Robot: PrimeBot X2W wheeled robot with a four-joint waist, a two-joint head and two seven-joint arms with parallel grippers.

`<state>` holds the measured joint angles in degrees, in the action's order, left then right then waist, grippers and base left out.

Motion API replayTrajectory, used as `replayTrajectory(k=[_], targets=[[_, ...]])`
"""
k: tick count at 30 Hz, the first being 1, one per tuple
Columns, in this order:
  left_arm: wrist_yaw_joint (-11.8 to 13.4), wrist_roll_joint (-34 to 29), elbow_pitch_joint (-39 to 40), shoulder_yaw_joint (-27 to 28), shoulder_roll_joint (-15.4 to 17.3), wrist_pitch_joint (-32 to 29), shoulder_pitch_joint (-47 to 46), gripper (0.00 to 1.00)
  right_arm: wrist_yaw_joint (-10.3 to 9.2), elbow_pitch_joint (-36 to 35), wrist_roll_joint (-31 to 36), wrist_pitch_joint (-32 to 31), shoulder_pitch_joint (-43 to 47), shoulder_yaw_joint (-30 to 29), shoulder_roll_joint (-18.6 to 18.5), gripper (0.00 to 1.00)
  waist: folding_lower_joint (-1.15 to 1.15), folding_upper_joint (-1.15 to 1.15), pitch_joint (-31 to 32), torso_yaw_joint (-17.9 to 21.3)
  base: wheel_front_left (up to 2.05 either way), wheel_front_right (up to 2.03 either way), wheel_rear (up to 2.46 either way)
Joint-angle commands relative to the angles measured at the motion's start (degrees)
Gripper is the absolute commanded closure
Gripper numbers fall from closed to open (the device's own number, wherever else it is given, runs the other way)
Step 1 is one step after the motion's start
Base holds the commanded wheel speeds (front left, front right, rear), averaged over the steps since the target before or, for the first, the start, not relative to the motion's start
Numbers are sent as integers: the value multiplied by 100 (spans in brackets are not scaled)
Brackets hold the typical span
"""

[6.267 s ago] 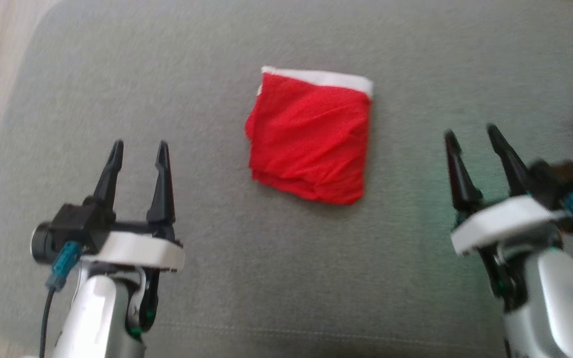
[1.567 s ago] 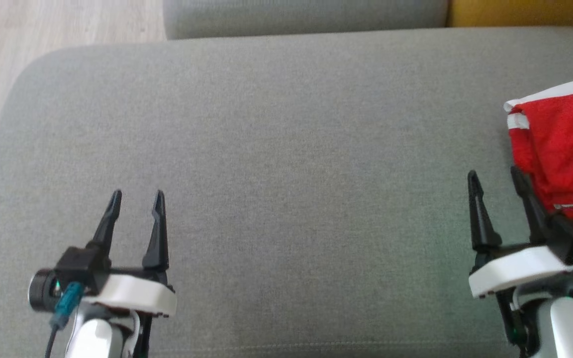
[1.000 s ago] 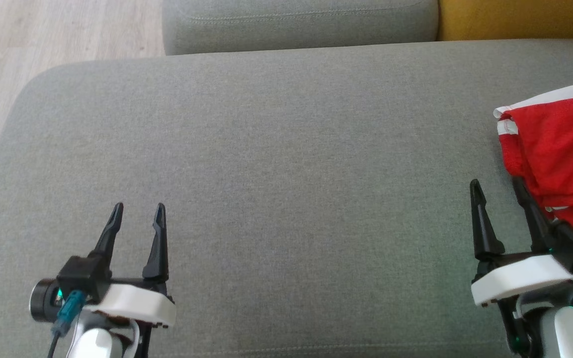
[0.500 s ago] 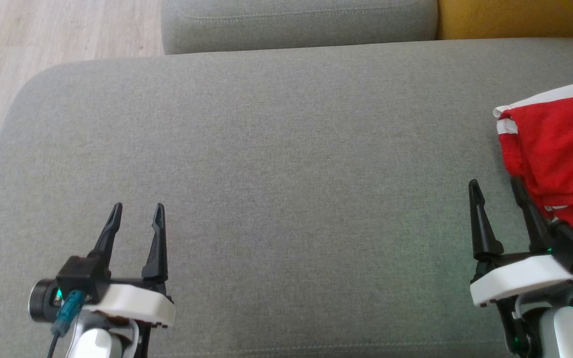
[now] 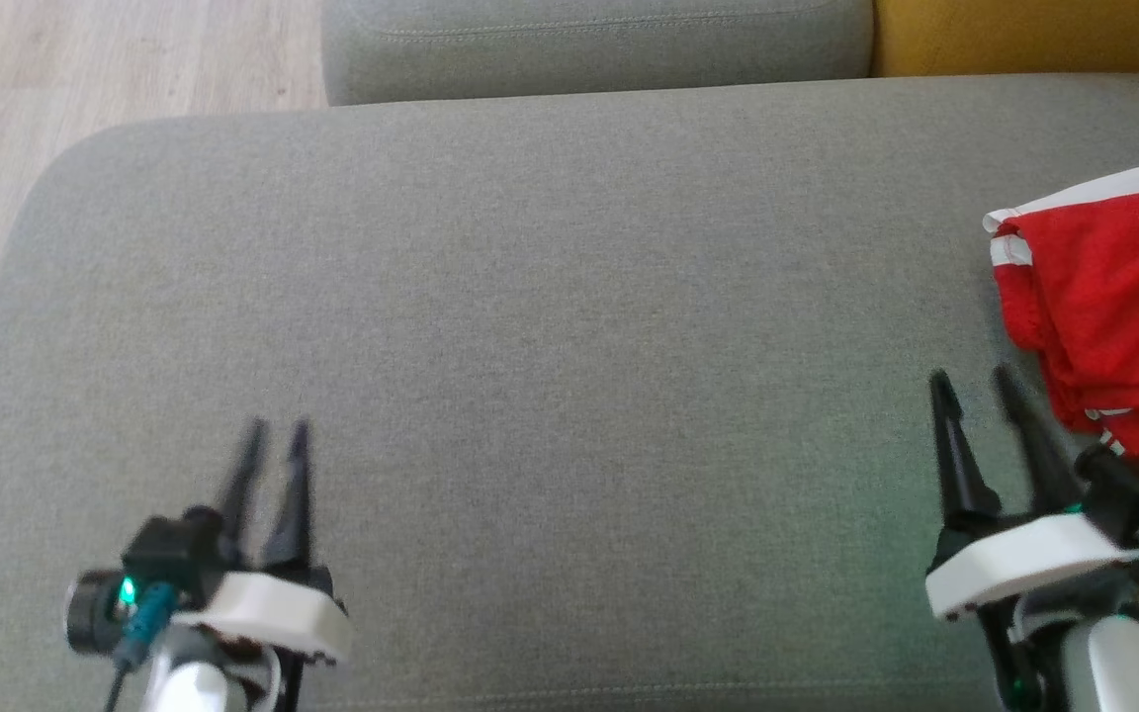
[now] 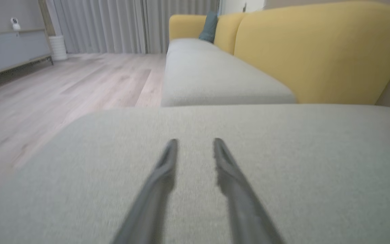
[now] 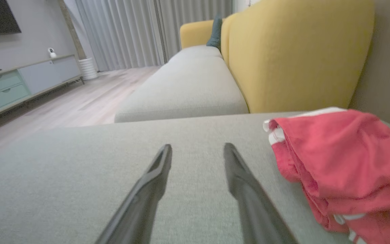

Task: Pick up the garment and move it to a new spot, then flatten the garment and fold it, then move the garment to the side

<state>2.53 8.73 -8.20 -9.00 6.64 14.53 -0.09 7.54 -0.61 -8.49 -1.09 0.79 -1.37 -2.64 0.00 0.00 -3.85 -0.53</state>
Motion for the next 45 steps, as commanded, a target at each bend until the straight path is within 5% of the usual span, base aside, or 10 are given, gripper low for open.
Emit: replayTrajectory(k=[1,45], targets=[[0,0,-93,-2,-16,-9,12,100,0,98,0,0,7,5,2,100,0,0,0,0,0,0,0],[-342,2867,-352,504,-137,-720,-171,100,-2,651,-2989,-57,-209,-8,-118,100,0,0,125,18,0,0,0]])
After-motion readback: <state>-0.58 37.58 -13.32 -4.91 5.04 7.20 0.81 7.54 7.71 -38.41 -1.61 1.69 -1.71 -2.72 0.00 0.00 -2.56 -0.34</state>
